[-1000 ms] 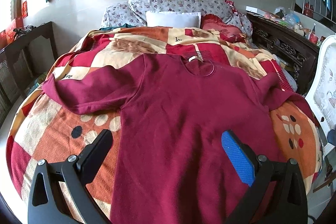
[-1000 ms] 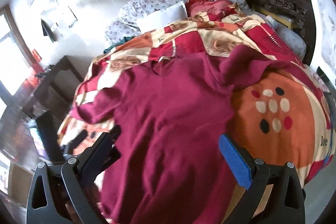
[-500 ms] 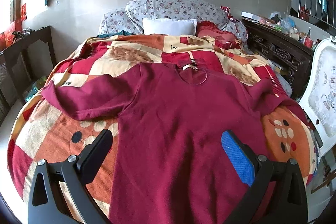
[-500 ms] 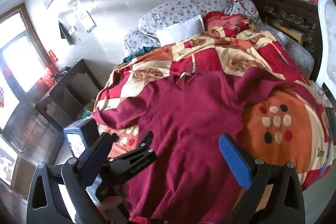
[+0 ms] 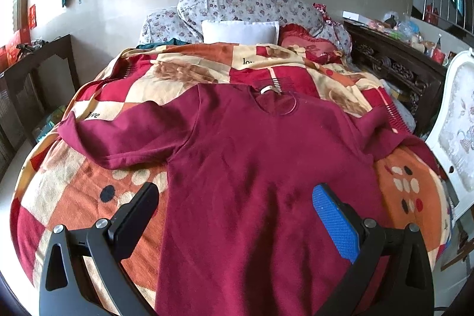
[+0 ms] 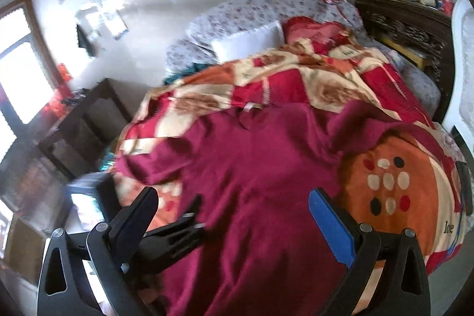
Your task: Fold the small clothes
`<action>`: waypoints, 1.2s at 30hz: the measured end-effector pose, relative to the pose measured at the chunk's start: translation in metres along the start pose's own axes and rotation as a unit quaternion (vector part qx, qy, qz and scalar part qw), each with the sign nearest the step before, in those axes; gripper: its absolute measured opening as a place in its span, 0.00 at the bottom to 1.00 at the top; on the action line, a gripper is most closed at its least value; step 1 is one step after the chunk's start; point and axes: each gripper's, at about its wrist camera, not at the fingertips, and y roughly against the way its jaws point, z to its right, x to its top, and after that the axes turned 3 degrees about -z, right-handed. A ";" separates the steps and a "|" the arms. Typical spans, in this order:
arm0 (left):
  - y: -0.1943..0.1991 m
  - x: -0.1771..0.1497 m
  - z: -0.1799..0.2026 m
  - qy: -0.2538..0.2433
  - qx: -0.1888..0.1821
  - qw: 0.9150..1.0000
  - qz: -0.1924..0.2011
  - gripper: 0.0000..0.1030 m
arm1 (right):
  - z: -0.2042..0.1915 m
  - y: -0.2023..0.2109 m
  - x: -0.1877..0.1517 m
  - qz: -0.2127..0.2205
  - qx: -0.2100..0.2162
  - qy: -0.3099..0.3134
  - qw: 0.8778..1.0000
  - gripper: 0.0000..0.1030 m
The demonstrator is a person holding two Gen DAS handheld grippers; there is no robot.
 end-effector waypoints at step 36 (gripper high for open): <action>-0.072 0.025 -0.056 0.039 0.032 0.998 -0.047 1.00 | 0.016 -0.186 0.011 -0.031 -0.069 0.023 0.997 1.00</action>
